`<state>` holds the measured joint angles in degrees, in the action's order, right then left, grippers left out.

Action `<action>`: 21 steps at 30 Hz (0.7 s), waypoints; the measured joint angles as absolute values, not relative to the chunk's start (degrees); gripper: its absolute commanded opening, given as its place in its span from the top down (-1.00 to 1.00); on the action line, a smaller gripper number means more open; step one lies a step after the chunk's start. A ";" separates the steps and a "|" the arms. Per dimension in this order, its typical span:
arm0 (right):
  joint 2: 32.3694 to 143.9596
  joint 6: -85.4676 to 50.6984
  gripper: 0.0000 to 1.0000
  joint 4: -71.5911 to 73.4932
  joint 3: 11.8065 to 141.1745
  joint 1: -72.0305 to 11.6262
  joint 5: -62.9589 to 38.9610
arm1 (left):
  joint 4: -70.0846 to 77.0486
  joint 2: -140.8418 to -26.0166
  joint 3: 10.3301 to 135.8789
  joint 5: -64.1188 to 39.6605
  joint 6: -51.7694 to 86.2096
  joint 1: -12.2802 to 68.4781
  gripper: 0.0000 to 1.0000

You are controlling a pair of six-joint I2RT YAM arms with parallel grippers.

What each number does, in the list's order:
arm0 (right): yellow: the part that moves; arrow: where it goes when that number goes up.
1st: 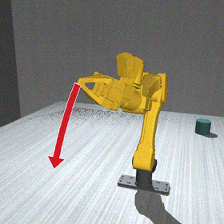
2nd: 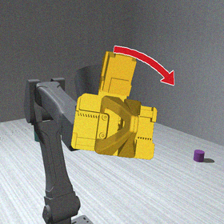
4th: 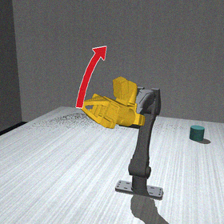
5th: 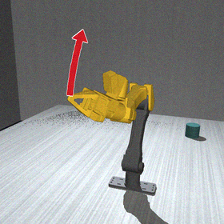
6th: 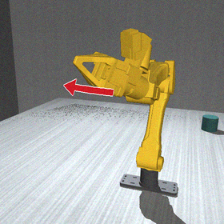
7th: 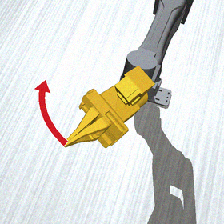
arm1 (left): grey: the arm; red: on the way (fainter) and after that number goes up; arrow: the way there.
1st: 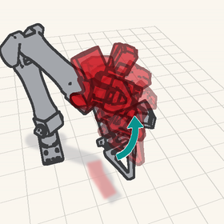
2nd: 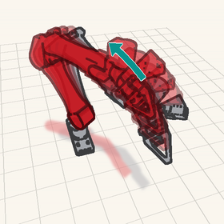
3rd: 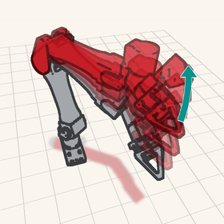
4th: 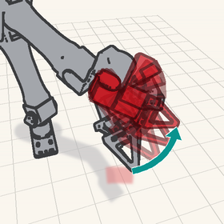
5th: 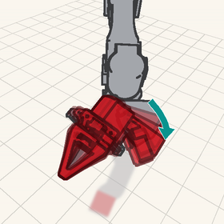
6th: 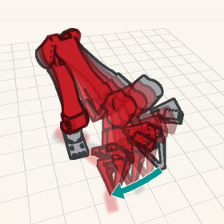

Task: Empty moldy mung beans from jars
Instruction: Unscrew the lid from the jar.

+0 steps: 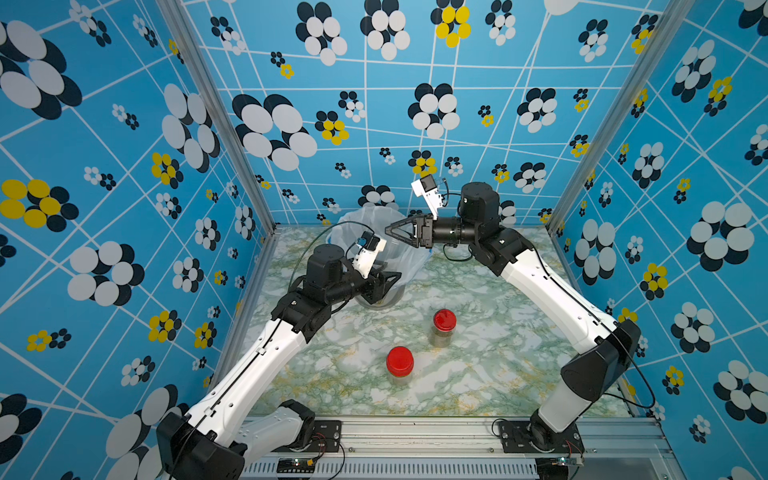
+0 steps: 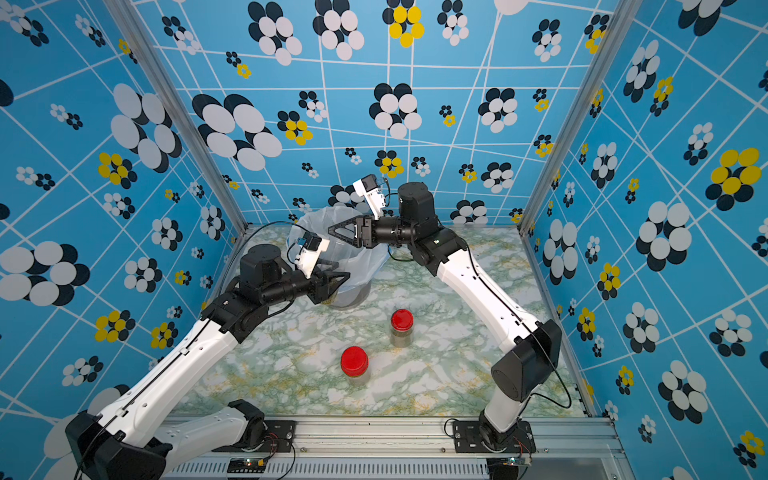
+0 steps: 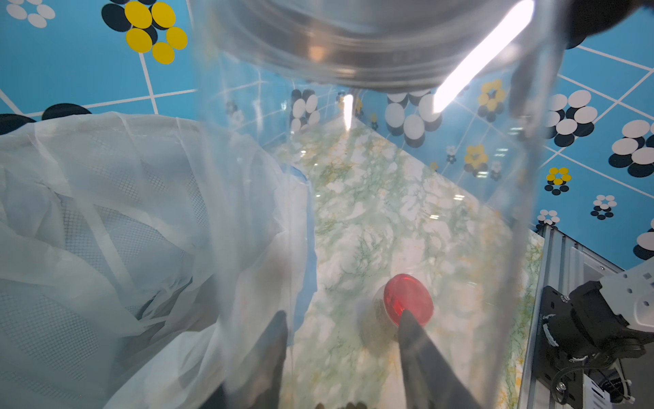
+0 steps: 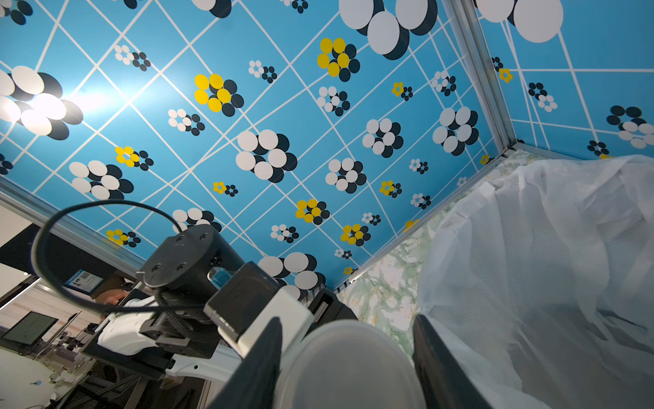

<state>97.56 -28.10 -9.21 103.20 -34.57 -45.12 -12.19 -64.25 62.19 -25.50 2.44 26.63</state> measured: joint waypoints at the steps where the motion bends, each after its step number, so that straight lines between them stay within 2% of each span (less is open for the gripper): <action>1: 97.56 -28.08 0.10 -9.21 103.20 -34.57 -45.12 | -12.16 -64.25 62.19 -25.50 2.50 26.63 0.62; 5: 97.56 -27.94 -0.10 -9.17 103.20 -34.57 -45.12 | -12.01 -64.25 62.19 -25.47 2.52 26.63 0.63; 10: 97.56 -27.86 -0.14 -9.17 103.20 -34.57 -45.10 | -11.97 -64.31 62.19 -25.45 2.52 26.65 0.63; 13: 97.56 -27.64 -0.28 -9.19 103.18 -34.50 -45.08 | -11.73 -64.42 62.19 -25.39 2.61 26.65 0.63; 17: 97.54 -27.62 -0.26 -9.45 102.78 -34.48 -45.10 | -10.48 -64.47 62.19 -23.94 3.64 26.30 0.63; 21: 97.54 -26.89 -0.10 -9.37 102.72 -34.48 -45.04 | -10.39 -64.47 62.19 -23.73 3.92 26.30 0.63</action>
<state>97.54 -26.89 -9.37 102.72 -34.48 -45.04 -10.39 -64.47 62.19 -23.73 3.92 26.30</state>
